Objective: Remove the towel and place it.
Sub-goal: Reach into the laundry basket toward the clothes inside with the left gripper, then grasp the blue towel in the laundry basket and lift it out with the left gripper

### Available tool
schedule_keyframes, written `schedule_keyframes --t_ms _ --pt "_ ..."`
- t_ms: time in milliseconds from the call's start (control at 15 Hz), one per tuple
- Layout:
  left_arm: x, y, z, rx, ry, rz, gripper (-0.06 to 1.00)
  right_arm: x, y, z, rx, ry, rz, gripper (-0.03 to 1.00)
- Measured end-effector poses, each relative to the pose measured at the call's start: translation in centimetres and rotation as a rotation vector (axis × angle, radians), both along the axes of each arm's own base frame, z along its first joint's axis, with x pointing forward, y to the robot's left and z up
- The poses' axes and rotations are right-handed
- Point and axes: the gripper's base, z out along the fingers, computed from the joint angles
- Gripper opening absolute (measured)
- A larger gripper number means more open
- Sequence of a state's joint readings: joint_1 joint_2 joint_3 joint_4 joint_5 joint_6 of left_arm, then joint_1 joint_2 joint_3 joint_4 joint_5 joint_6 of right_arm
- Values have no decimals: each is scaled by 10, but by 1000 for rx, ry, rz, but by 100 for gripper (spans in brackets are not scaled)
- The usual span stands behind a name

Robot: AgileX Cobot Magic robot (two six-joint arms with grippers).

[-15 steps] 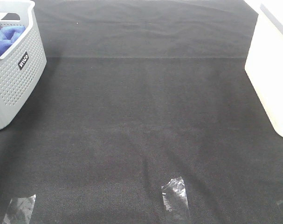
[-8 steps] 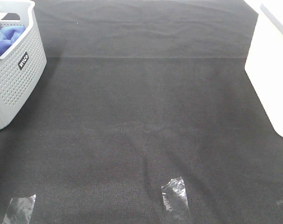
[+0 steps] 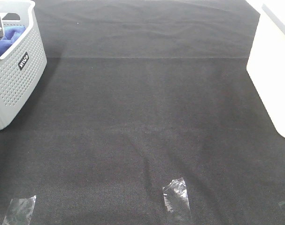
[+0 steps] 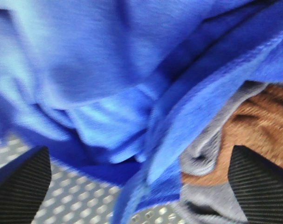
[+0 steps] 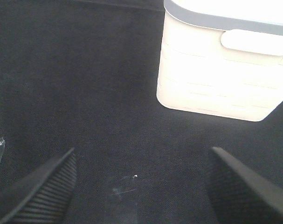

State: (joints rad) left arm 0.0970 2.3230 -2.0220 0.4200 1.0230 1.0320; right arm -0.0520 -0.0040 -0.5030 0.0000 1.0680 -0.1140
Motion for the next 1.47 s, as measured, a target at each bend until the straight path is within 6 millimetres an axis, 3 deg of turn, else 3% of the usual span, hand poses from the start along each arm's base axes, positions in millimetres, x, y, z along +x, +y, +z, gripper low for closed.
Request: schedule_keyframes --t_ms 333,533,667,1067,1200,1333,1467 --pt "-2 0 -2 -15 37 -46 81 0 0 0 0 0 0 76" --pt "-4 0 -2 -19 60 -36 56 0 0 0 0 0 0 76" --pt "-4 0 -1 -20 58 -31 46 0 0 0 0 0 0 76" --pt "-6 3 1 -13 53 19 44 0 0 0 0 0 0 76" --pt "-4 8 3 7 28 16 31 0 0 0 0 0 0 76" --pt "-4 12 3 13 22 18 8 0 0 0 0 0 0 76" --pt "-4 12 3 10 22 20 0 0 0 0 0 0 0 76"
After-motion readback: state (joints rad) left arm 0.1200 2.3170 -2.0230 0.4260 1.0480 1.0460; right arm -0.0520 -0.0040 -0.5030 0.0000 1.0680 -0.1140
